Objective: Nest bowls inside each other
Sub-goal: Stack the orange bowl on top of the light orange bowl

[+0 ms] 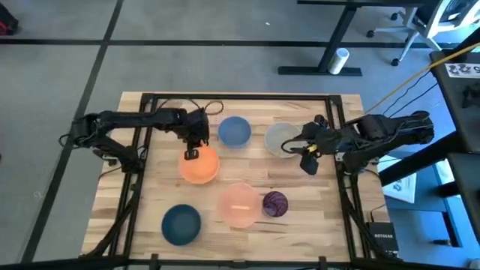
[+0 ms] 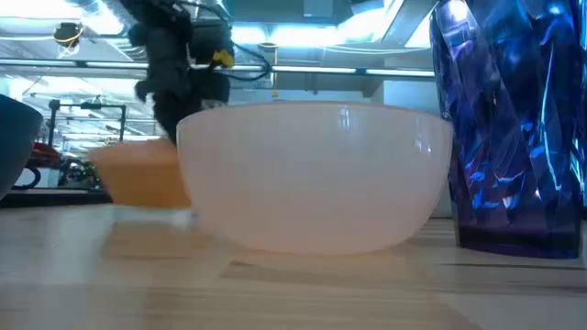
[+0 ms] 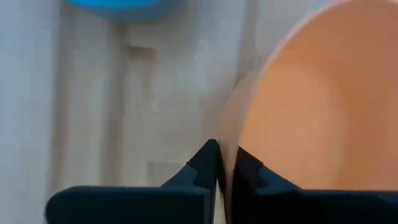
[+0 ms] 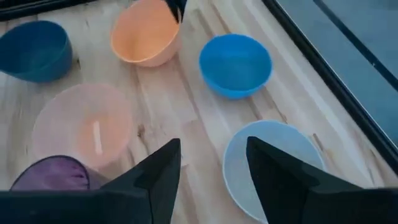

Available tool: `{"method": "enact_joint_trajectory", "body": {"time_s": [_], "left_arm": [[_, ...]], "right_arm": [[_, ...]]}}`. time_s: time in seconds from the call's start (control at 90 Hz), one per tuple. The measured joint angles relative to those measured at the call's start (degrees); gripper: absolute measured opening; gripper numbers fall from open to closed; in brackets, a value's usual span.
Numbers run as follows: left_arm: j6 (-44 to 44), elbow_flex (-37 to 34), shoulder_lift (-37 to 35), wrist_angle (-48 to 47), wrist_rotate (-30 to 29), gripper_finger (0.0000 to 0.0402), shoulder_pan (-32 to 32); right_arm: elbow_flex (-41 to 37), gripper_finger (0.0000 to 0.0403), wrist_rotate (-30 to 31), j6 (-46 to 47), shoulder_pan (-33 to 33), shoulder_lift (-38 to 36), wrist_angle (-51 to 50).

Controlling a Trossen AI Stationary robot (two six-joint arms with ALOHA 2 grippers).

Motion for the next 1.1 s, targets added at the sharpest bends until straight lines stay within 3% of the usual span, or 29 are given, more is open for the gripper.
{"method": "enact_joint_trajectory", "body": {"time_s": [0.156, 0.333, 0.678, 0.944, 1.1], "left_arm": [[-1.68, 9.89, -0.02, -4.43, 3.30, 0.0001, -2.69], [-6.38, 16.95, 1.25, -4.82, 4.39, 0.0001, -8.52], [-10.17, 28.81, 15.23, -2.59, 9.75, 0.0001, -17.85], [-12.10, 30.12, 21.31, 4.06, 12.95, 0.0000, -21.85], [-11.40, 30.11, 24.21, 3.43, 13.43, 0.0000, -22.28]], "right_arm": [[0.00, 0.0170, 3.07, 3.07, 0.00, -2.15, -6.08], [-1.59, 0.0170, 4.02, 3.89, 0.00, -5.82, -5.96], [-5.35, 0.0170, 3.95, 4.91, 0.00, -10.59, -5.87], [-6.16, 0.0170, 3.92, 4.92, 0.02, -12.78, -5.92], [-6.16, 0.0170, 2.09, 4.92, 0.02, -12.96, -5.89]]}}
